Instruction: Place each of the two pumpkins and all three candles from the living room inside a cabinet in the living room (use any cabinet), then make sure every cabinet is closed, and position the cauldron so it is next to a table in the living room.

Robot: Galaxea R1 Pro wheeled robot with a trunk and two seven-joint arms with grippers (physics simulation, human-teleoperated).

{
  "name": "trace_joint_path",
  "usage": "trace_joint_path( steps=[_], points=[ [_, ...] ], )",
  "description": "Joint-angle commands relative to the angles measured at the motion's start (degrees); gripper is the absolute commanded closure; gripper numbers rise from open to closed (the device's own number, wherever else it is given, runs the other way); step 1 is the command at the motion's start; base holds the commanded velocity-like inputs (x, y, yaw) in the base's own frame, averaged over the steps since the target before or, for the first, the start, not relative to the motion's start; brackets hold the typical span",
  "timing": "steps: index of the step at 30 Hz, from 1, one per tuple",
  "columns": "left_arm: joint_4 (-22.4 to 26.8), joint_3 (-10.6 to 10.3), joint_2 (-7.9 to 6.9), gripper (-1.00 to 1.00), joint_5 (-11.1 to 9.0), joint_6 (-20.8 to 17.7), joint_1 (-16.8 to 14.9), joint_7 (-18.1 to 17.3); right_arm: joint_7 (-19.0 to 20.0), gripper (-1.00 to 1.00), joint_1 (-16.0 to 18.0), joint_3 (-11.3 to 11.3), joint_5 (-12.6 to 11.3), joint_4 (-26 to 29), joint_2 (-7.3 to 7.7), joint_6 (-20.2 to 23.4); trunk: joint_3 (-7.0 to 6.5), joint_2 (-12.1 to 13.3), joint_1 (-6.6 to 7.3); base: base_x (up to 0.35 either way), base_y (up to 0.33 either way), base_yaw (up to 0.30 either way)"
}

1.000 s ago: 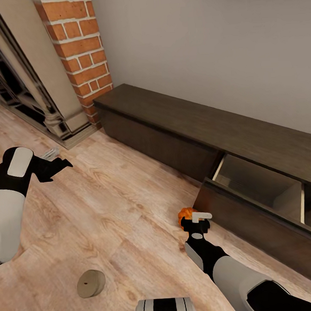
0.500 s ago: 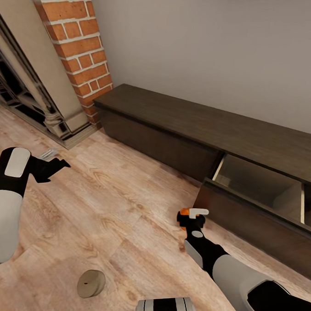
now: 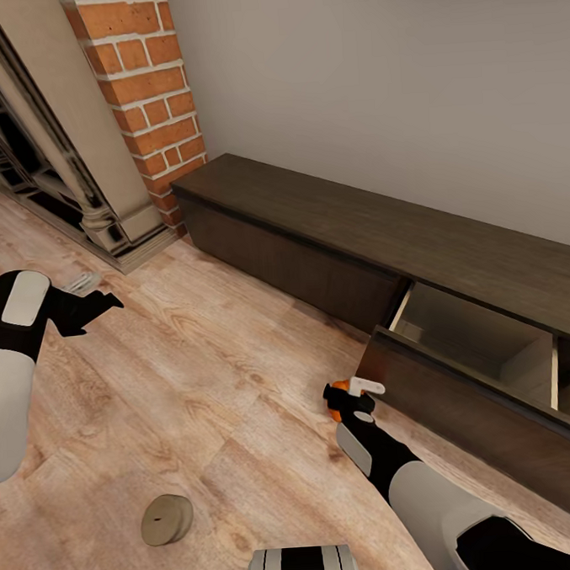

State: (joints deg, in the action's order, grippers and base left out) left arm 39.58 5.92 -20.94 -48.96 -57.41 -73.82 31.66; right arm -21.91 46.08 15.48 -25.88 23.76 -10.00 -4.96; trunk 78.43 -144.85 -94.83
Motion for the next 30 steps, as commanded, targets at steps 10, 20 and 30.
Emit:
trace_joint_path(
  steps=[10, 20, 30],
  points=[
    [0.06, 0.06, -0.66, -1.0, -0.61, -0.24, -0.01, 0.59, -0.37, -1.0, 0.12, -0.12, -0.38, 0.94, 0.36, -0.58, 0.04, -0.02, 0.01, 0.0, 0.0, 0.0],
    [0.02, 0.06, -1.02, -1.0, -0.61, -0.24, -0.01, 0.59, -0.78, -1.0, 0.76, -2.76, -0.66, 2.13, 2.82, 7.66, 0.04, -0.02, 0.01, 0.0, 0.0, 0.0],
    [-0.7, 0.14, -1.11, -1.0, -0.61, -0.24, -0.01, 0.59, -0.7, -1.0, 0.77, -2.65, -0.55, 2.34, 2.88, 7.56, 0.04, -0.02, 0.01, 0.0, 0.0, 0.0]
  ],
)
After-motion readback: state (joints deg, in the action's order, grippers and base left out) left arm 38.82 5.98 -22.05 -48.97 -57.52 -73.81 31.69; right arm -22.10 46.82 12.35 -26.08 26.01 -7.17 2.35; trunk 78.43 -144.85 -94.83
